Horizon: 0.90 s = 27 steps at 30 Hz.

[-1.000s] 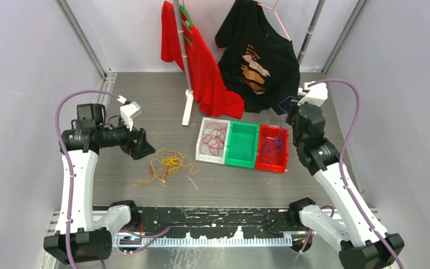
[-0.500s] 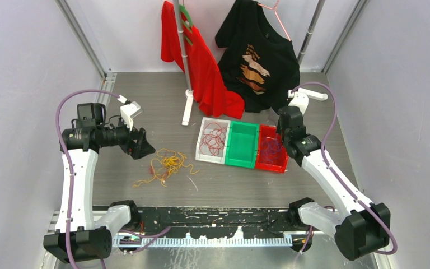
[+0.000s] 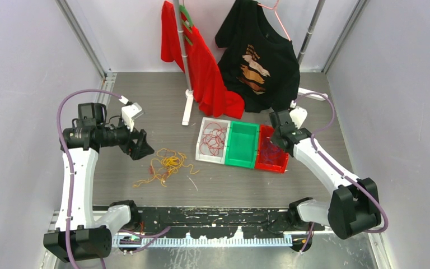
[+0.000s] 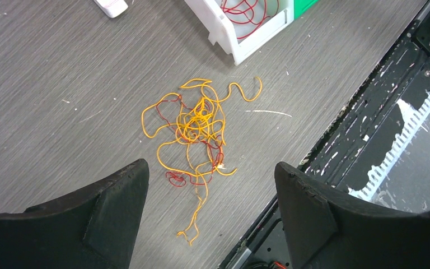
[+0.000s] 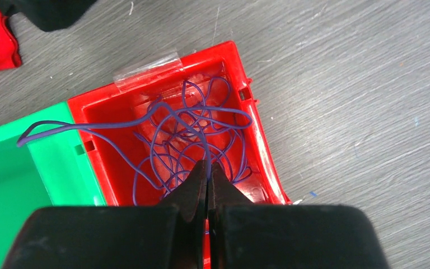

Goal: Untangle the cables
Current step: Place the cable in the bin.

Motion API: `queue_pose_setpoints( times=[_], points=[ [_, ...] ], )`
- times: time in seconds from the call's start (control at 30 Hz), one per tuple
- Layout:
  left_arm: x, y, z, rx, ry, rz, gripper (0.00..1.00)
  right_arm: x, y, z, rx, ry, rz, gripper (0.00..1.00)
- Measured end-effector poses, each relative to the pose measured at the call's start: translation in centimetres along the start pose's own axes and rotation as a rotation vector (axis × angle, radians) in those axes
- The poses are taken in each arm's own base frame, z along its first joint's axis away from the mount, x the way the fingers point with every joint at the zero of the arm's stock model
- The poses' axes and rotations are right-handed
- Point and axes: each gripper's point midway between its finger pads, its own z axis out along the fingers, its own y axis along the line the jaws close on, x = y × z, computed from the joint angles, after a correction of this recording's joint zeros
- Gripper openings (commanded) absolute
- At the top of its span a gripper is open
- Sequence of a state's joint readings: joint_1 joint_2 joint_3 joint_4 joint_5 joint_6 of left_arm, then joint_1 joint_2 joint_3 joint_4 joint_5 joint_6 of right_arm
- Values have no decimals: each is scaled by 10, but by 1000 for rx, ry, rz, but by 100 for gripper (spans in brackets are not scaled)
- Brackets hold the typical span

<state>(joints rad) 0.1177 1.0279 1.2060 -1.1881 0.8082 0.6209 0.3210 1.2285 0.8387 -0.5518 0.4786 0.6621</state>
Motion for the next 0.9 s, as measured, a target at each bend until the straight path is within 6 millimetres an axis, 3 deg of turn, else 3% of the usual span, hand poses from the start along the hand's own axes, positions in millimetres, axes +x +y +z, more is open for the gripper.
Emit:
queue_pose_setpoints(
  times=[0.13,0.27,0.37,0.5,0.7,0.9],
  points=[
    [1,1,0,-4,3,17,85,9,2,4,3,30,62,1],
    [3,2,1,-6,12,18,85,28,7,18,12,94,79,10],
    [8,4,2,-7,33,17,85,45,7,25,13,150,79,25],
    [13,6,4,0,53,9,86,57,10,19,-27,196,104,47],
    [14,8,6,6,61,6,86,38,19,-12,-135,167,142,64],
    [17,11,8,11,76,4,86,8,22,-51,-227,122,166,65]
  ],
)
